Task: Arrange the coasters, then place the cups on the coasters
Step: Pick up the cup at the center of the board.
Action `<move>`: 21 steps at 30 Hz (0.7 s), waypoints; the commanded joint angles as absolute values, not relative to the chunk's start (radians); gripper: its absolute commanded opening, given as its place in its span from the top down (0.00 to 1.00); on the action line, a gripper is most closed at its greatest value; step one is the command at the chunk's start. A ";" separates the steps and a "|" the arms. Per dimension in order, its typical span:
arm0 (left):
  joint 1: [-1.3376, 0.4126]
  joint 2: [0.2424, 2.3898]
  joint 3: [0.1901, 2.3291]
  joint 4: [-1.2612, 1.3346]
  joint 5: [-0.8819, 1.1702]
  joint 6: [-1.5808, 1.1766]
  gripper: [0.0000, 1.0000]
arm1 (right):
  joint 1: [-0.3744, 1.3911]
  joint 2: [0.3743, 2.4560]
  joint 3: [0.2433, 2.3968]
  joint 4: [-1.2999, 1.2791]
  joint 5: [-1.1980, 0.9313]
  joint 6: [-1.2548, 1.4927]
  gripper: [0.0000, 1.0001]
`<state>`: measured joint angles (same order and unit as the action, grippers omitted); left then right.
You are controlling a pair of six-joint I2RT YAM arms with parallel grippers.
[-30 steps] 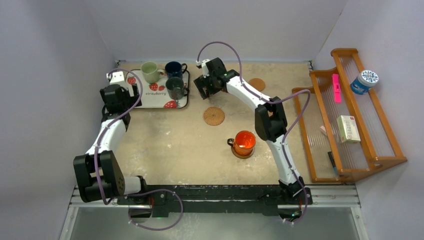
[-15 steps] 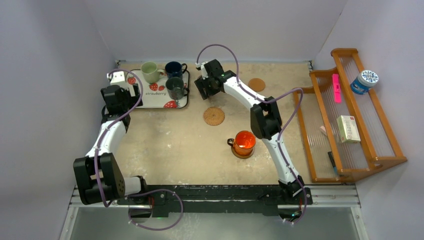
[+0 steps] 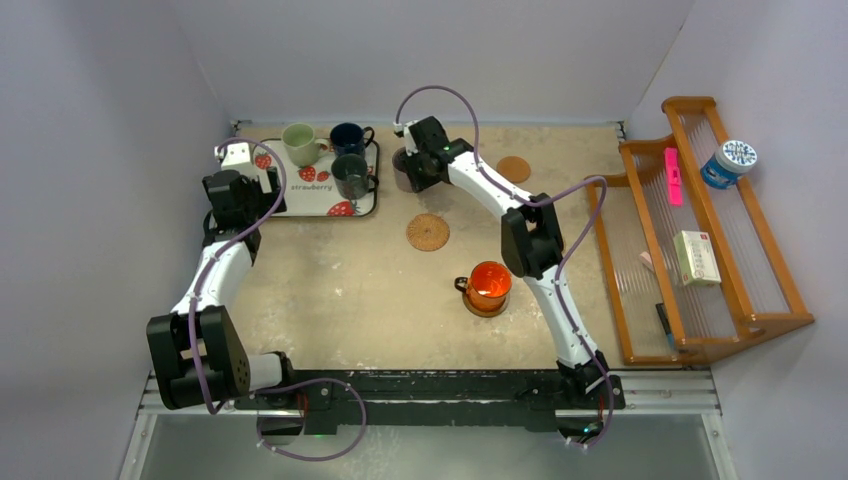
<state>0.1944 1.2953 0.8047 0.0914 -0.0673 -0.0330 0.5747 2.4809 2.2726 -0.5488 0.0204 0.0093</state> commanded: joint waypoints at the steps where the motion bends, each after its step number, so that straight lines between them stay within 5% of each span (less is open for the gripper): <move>1: 0.201 1.281 0.796 0.133 -0.050 -0.040 0.00 | 0.575 2.475 2.316 -0.554 0.029 0.018 0.65; 7: 0.201 1.281 0.797 0.133 -0.047 -0.038 0.00 | 0.574 2.470 2.312 -0.545 0.032 0.004 0.73; 12: 0.201 1.280 0.797 0.132 -0.047 -0.037 0.00 | 0.572 2.462 2.315 -0.541 0.032 -0.031 1.00; 21: 0.201 1.282 0.796 0.132 -0.041 -0.035 0.00 | 0.572 2.434 2.336 -0.554 0.021 -0.065 1.00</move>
<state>0.1944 1.2957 0.8036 0.0906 -0.0559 -0.0330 0.5747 2.4809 2.2738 -0.5442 0.0284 -0.0296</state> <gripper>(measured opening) 0.998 0.205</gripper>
